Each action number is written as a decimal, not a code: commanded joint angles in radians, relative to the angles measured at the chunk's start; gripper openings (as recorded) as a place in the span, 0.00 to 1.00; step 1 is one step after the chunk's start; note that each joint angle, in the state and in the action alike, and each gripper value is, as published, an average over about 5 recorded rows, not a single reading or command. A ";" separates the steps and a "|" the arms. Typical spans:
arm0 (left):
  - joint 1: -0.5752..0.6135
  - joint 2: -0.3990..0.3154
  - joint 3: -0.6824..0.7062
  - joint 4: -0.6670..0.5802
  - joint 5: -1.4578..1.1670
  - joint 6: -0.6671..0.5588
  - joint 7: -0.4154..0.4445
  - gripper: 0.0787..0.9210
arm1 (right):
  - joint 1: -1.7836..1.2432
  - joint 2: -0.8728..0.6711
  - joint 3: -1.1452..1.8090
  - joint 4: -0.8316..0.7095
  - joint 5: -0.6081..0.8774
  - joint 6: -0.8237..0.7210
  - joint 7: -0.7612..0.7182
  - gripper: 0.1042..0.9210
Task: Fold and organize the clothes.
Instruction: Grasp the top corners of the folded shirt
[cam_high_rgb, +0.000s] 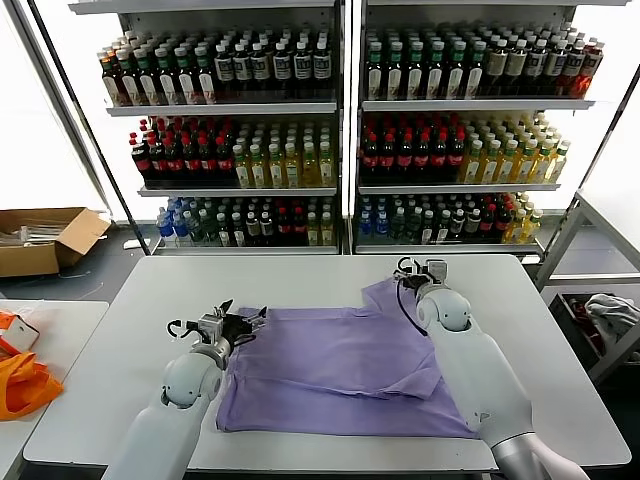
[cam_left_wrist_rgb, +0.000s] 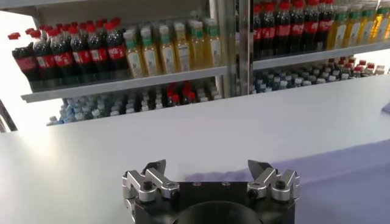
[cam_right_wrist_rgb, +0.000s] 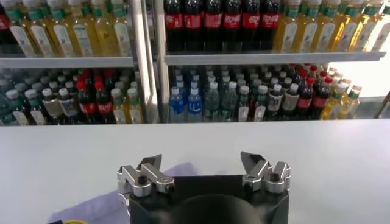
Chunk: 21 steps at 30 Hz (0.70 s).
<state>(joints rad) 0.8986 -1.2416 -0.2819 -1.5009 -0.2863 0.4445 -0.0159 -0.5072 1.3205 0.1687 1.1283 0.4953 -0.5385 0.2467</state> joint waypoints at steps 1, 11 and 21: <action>0.002 -0.005 0.004 0.003 -0.005 0.000 0.002 0.88 | -0.001 0.022 -0.005 -0.023 -0.008 0.000 -0.001 0.88; 0.010 -0.007 -0.001 0.017 -0.009 0.000 0.000 0.88 | -0.011 0.031 -0.009 -0.015 -0.012 0.000 0.001 0.88; 0.007 -0.010 -0.019 0.014 -0.171 0.044 -0.029 0.86 | -0.032 0.029 -0.013 0.002 -0.021 -0.004 0.000 0.88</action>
<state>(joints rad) 0.9094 -1.2499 -0.2930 -1.4876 -0.3254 0.4558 -0.0219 -0.5349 1.3464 0.1563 1.1299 0.4755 -0.5398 0.2472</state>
